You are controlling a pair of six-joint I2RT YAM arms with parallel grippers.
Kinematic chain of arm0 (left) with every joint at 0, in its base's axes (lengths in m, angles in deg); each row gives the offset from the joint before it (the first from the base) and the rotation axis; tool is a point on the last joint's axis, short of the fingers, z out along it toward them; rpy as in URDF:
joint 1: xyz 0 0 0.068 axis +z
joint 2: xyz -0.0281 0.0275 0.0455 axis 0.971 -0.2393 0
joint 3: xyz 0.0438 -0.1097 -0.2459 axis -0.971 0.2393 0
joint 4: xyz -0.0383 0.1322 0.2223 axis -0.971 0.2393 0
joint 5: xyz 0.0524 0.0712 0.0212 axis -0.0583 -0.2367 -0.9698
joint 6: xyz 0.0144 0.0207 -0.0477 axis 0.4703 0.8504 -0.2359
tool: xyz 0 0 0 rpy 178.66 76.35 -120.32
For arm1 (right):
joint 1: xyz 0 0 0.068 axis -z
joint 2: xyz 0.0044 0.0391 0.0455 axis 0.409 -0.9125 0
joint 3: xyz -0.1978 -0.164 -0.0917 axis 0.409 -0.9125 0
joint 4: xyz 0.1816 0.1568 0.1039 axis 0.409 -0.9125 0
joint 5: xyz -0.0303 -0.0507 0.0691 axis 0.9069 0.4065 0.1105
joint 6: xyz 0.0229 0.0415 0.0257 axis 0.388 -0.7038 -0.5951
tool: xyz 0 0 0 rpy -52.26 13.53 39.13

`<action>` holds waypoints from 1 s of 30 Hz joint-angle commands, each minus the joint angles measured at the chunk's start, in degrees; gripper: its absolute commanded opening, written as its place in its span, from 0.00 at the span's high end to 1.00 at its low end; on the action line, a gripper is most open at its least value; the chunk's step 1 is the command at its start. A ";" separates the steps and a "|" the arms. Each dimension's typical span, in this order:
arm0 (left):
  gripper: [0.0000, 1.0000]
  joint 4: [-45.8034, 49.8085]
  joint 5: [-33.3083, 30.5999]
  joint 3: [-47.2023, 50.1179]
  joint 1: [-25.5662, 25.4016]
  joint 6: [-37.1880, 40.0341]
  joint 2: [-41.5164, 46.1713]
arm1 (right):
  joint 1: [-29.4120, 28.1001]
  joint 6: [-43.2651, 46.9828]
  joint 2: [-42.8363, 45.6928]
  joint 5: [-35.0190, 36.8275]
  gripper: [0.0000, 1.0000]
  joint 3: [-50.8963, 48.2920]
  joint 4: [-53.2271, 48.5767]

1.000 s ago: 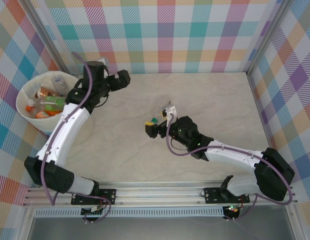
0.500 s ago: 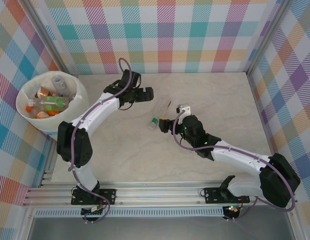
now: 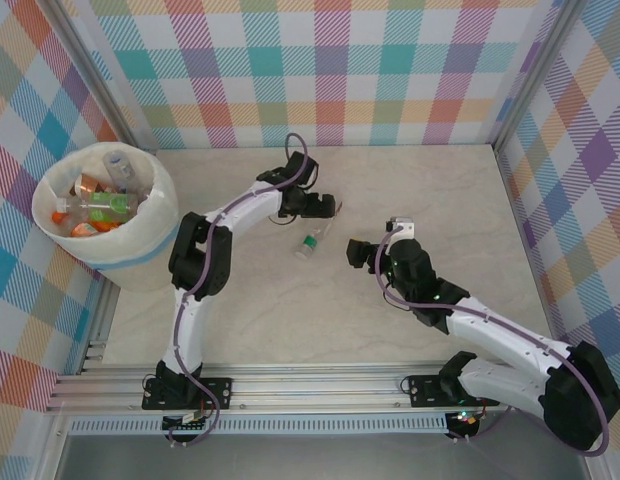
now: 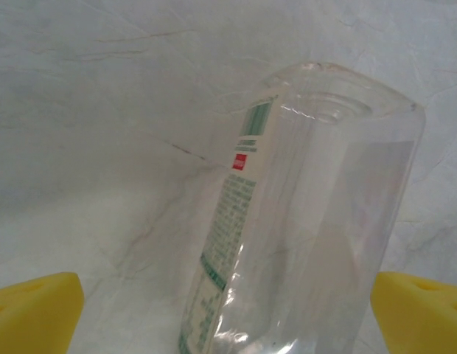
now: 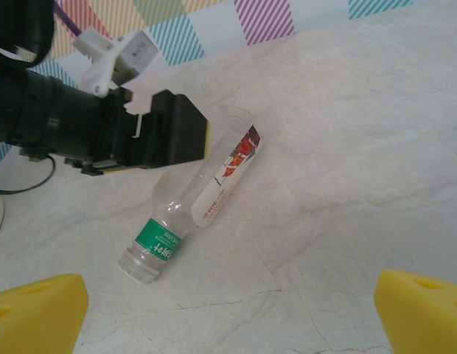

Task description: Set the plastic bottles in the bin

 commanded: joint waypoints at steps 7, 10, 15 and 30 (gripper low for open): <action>0.00 -4.03 5.31 0.59 -2.61 6.51 -1.40 | 0.68 -0.81 2.11 0.63 0.00 -0.74 -1.19; 0.05 -2.85 2.58 -0.30 -2.98 7.74 -3.34 | 0.72 -0.90 2.08 0.39 0.00 -0.72 -0.93; 0.16 -0.64 -1.10 -1.57 -3.07 8.44 -4.97 | 0.81 -1.34 1.86 0.20 0.00 -0.86 -0.45; 0.40 -12.03 -9.79 21.10 -0.55 6.41 33.56 | 1.11 -0.18 0.31 -0.22 0.00 -0.46 1.49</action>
